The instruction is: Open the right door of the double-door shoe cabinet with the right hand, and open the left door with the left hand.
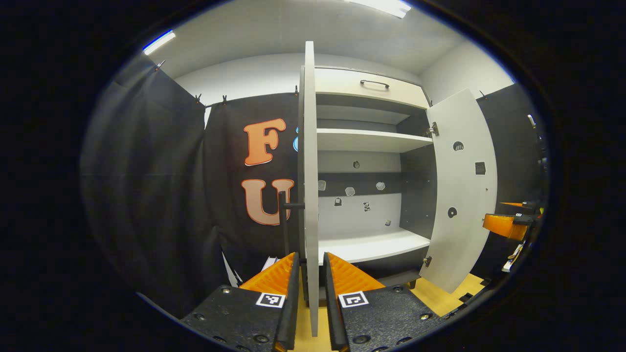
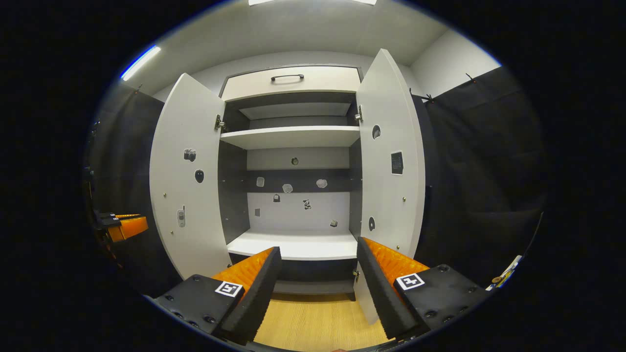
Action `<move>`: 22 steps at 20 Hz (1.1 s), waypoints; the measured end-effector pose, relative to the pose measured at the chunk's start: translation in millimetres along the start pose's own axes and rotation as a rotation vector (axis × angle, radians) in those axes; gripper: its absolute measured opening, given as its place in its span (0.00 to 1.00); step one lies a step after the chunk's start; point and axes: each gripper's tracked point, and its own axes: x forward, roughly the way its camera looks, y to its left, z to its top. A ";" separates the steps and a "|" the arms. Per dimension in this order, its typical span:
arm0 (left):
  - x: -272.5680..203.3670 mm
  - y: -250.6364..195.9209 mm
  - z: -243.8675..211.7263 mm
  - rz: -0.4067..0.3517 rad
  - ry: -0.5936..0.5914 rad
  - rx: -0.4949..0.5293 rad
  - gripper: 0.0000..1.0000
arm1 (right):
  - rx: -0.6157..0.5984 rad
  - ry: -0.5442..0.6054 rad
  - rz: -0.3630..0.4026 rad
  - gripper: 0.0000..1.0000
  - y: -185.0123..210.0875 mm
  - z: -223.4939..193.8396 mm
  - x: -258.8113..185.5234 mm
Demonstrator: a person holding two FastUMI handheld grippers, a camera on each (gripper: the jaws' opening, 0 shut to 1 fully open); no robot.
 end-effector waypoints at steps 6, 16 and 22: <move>-2.6 -19.8 -1.1 -0.053 0.007 -0.056 0.67 | -0.012 -0.002 -0.033 0.99 -11.0 -1.4 -0.3; -0.6 -29.1 -2.0 -0.072 0.013 -0.080 0.95 | -0.026 0.010 -0.083 0.89 -26.6 -7.6 3.0; 0.2 -30.8 -0.6 -0.081 0.011 -0.079 0.95 | -0.026 0.006 -0.093 0.99 -30.2 -5.8 6.6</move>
